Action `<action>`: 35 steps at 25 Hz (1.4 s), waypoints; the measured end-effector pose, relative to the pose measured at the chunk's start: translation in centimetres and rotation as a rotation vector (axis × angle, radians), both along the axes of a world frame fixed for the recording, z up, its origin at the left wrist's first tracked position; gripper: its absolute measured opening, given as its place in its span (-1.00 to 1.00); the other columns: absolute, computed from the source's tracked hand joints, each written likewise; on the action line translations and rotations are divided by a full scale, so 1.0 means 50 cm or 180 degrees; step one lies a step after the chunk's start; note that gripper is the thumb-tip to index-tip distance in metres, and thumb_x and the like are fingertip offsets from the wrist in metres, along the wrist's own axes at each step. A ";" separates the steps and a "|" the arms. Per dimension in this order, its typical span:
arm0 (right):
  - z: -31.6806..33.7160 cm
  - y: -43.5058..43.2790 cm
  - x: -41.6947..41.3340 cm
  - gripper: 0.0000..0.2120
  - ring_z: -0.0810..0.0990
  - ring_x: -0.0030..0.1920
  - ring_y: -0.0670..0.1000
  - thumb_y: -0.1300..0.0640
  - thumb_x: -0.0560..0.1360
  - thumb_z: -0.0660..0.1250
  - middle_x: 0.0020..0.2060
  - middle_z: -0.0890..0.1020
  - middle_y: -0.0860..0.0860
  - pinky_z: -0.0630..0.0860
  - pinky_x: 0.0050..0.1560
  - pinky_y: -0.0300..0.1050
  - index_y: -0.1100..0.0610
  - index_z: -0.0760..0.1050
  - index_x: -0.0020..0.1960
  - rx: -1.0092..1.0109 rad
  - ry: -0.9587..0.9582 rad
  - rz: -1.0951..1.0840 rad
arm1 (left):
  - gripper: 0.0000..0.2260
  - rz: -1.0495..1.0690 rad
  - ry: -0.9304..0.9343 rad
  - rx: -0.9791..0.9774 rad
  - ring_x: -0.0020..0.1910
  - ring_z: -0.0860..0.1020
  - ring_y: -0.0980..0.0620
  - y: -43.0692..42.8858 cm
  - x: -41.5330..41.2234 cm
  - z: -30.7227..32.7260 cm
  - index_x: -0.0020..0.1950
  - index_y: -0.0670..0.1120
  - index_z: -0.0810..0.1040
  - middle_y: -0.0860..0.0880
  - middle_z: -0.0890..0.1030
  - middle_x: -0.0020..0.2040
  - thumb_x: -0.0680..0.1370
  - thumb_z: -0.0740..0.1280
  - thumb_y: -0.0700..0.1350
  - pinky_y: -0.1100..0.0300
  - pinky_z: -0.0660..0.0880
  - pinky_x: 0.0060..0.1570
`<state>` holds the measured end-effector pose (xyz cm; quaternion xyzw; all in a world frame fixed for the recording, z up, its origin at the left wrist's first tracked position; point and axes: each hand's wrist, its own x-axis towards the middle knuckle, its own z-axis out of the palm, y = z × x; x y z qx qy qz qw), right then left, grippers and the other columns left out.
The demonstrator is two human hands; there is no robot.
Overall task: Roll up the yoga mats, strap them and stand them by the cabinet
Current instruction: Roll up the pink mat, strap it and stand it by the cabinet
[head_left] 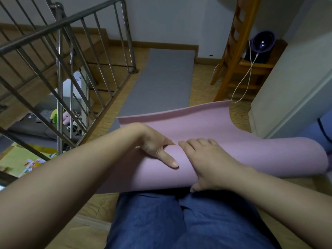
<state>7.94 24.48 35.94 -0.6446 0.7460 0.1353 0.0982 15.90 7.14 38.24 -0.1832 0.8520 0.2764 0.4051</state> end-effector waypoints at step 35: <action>0.011 -0.054 -0.132 -0.04 0.44 0.22 -0.08 -0.26 0.08 0.59 0.22 0.39 -0.19 0.40 0.30 -0.08 -0.17 0.23 0.36 0.1089 -0.1921 -0.0634 | -0.31 -0.0080 0.0736 -0.0054 0.23 0.50 0.03 0.028 0.017 -0.011 0.38 0.11 0.39 0.14 0.53 0.25 0.32 0.44 0.32 0.08 0.41 0.28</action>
